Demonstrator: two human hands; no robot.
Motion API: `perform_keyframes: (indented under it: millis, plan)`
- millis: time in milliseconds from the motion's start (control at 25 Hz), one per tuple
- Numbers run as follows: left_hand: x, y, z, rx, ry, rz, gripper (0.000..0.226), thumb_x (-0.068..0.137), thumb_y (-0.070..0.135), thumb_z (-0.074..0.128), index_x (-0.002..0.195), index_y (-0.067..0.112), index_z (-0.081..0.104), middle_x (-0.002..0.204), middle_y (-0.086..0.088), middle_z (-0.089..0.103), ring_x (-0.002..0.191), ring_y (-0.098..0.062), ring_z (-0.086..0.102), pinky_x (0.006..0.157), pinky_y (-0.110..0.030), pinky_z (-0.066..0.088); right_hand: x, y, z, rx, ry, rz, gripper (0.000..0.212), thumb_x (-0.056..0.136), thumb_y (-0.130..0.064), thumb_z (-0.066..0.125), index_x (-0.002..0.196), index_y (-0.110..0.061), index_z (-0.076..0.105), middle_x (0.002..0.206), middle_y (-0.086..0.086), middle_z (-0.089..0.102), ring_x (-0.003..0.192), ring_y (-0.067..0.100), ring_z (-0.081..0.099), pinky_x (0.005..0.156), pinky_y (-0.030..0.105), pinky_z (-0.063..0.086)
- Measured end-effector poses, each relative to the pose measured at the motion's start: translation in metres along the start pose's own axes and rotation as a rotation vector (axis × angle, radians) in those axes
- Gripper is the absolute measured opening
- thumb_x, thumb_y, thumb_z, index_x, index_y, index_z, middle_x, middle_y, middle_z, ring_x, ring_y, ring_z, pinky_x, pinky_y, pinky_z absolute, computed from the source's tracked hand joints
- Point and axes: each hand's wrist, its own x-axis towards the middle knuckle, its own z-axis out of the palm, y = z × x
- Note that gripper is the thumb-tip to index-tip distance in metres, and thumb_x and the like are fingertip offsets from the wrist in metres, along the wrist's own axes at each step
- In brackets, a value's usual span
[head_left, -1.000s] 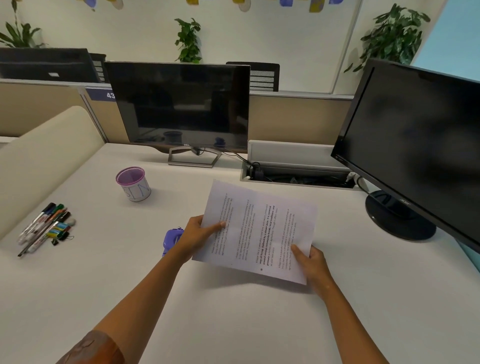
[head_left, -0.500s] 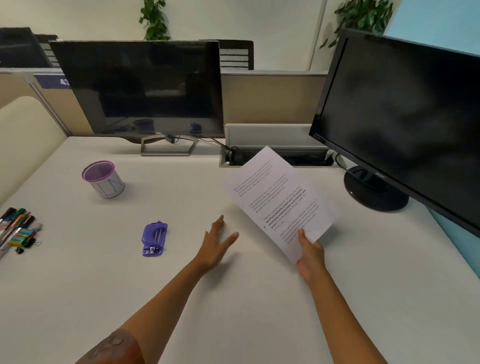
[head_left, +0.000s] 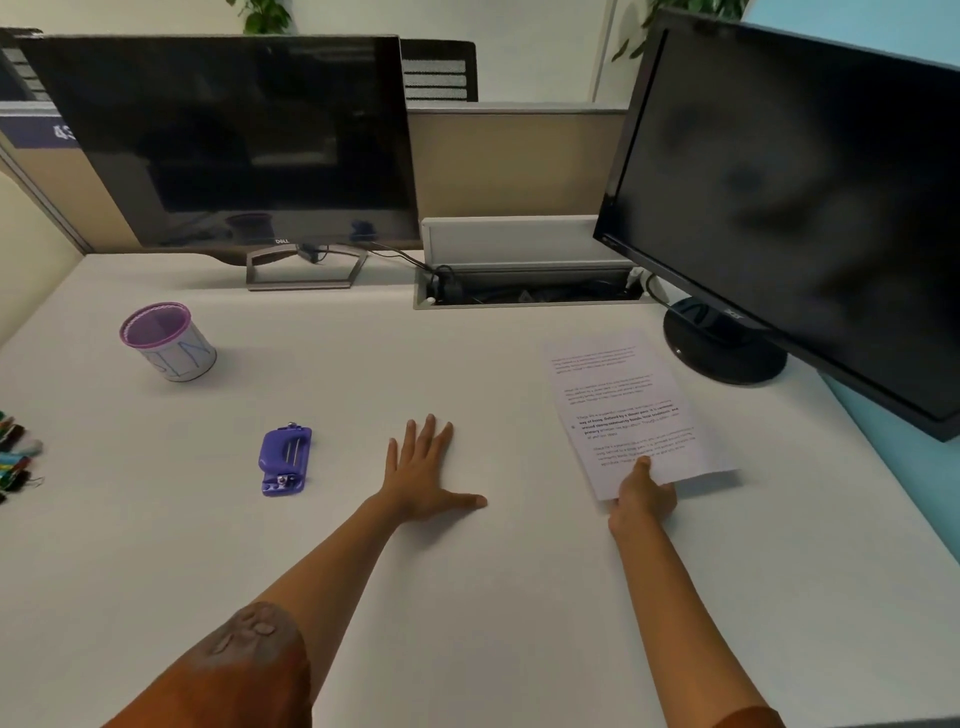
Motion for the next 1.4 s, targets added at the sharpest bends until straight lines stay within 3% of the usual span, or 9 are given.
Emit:
perform_keyframes:
  millis: [280,400,560,640,760,880,1040,1200,1400]
  plan:
    - [-0.002,0.002,-0.003,0.006,-0.015,-0.002,0.132,0.061,0.09,0.056,0.157,0.03,-0.013,0.163,0.003,-0.026,0.148,-0.023,-0.03,0.12,-0.051,-0.015,-0.001,-0.009,-0.002,-0.039,0.04,-0.014,0.041,0.1,-0.029,0.058,0.137,-0.012,0.054,0.13,0.013,0.064,0.111,0.035,0.066,0.092,0.044,0.057]
    - [-0.003,0.003,-0.004,0.001,-0.01,0.002,0.132,0.061,0.091,0.055,0.157,0.03,-0.012,0.164,0.003,-0.025,0.148,-0.023,-0.03,0.121,-0.051,-0.015,-0.006,-0.008,-0.003,-0.06,0.067,-0.064,0.044,0.099,-0.026,0.061,0.138,-0.01,0.051,0.13,0.013,0.064,0.112,0.034,0.066,0.088,0.038,0.056]
    - [-0.003,0.004,-0.004,0.001,-0.018,0.004,0.132,0.061,0.09,0.056,0.157,0.03,-0.012,0.164,0.002,-0.025,0.148,-0.024,-0.03,0.121,-0.051,-0.015,-0.014,-0.007,-0.005,0.04,0.095,-0.102,0.054,0.09,-0.007,0.069,0.138,-0.007,0.043,0.131,0.014,0.061,0.112,0.033,0.065,0.092,0.043,0.057]
    - [-0.003,0.004,-0.004,0.003,-0.017,0.003,0.132,0.062,0.09,0.056,0.157,0.03,-0.012,0.164,0.002,-0.025,0.148,-0.024,-0.029,0.121,-0.051,-0.015,-0.021,-0.007,-0.004,0.056,0.118,-0.14,0.061,0.086,0.0,0.07,0.139,-0.005,0.04,0.137,0.017,0.052,0.115,0.031,0.062,0.092,0.044,0.057]
    - [-0.004,0.003,-0.004,0.009,-0.009,0.01,0.131,0.062,0.09,0.055,0.157,0.029,-0.012,0.164,0.001,-0.025,0.148,-0.024,-0.029,0.121,-0.051,-0.015,-0.026,-0.003,-0.005,-0.099,0.209,-0.174,0.079,0.085,-0.006,0.074,0.148,-0.004,0.026,0.149,0.018,0.028,0.129,0.034,0.044,0.104,0.048,0.048]
    - [-0.004,0.002,-0.004,0.008,-0.007,0.018,0.131,0.063,0.09,0.055,0.157,0.029,-0.012,0.164,0.001,-0.025,0.148,-0.025,-0.029,0.12,-0.05,-0.015,-0.03,0.001,-0.007,-0.207,0.244,-0.21,0.082,0.085,-0.011,0.075,0.15,-0.007,0.025,0.151,0.018,0.025,0.132,0.038,0.037,0.112,0.052,0.035]
    - [-0.005,0.001,-0.004,-0.001,0.0,0.032,0.13,0.063,0.089,0.056,0.157,0.03,-0.01,0.164,0.003,-0.023,0.149,-0.023,-0.028,0.12,-0.05,-0.016,-0.038,0.009,0.0,-0.238,0.193,-0.329,0.078,0.084,-0.008,0.075,0.148,-0.007,0.03,0.15,0.017,0.028,0.131,0.038,0.036,0.113,0.054,0.03]
    - [-0.01,-0.006,-0.004,-0.013,0.013,0.059,0.128,0.064,0.088,0.057,0.158,0.03,-0.007,0.165,0.005,-0.02,0.15,-0.021,-0.025,0.12,-0.05,-0.016,-0.054,0.02,0.02,-0.262,0.08,-0.408,0.069,0.084,-0.006,0.073,0.144,-0.008,0.038,0.147,0.018,0.034,0.129,0.037,0.039,0.109,0.054,0.037]
    - [-0.025,-0.02,-0.002,-0.237,0.111,0.113,0.109,0.074,0.065,0.073,0.157,0.021,0.018,0.167,0.001,0.006,0.154,-0.019,-0.001,0.124,-0.042,-0.002,-0.08,0.039,0.06,-0.287,-0.129,-0.414,0.062,0.084,-0.007,0.071,0.14,-0.009,0.045,0.144,0.012,0.041,0.129,0.034,0.04,0.104,0.055,0.043]
